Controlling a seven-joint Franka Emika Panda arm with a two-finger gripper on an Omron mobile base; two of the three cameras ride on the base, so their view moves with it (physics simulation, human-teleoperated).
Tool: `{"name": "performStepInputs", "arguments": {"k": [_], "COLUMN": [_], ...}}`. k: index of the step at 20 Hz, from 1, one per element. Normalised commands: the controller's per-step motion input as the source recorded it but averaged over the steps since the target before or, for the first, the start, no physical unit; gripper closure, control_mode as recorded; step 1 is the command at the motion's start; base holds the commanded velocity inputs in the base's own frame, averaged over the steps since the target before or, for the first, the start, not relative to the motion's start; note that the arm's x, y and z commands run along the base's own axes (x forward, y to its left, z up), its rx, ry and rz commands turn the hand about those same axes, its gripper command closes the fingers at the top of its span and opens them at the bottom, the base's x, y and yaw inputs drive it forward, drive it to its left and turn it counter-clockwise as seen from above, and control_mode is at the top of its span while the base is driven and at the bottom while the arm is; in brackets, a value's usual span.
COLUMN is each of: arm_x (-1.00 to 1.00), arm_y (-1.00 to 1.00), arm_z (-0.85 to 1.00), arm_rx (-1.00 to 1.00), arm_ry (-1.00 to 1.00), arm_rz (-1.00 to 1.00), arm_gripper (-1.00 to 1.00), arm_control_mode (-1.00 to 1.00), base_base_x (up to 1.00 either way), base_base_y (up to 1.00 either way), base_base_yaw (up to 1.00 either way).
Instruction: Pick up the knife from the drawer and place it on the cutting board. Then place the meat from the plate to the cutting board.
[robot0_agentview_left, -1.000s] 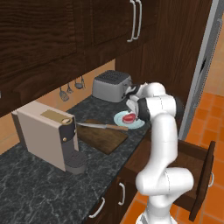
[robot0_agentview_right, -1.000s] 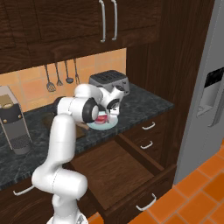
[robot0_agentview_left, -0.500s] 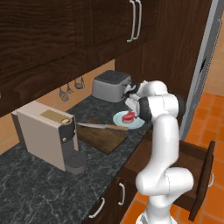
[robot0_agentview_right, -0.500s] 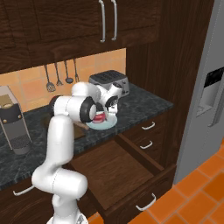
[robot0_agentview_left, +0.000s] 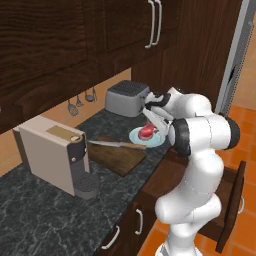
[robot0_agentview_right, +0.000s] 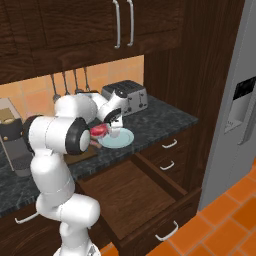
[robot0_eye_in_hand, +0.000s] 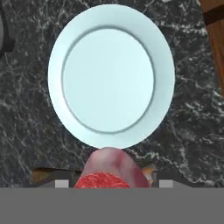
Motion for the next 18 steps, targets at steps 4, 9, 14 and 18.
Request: {"name": "performStepInputs", "arguments": {"k": [4,9,14,18], "arm_x": [-0.95,-0.25,0.16,0.19], "arm_y": [1.00,0.89,0.37,0.17], "arm_z": [0.22,-0.23,-0.12,-0.11], "arm_rx": [-0.01,-0.03,0.00,0.00], "arm_ry": [-0.05,0.08,0.07,0.04], "arm_rz": [0.00,0.00,0.00,0.00], "arm_gripper": [1.00,1.00,-1.00,-1.00], "arm_control_mode": [-1.00,-1.00,-1.00,-1.00], "base_base_x": [0.00,0.00,0.00,0.00], "base_base_y": [0.00,0.00,0.00,0.00], "base_base_yaw": [0.00,0.00,0.00,0.00]}}
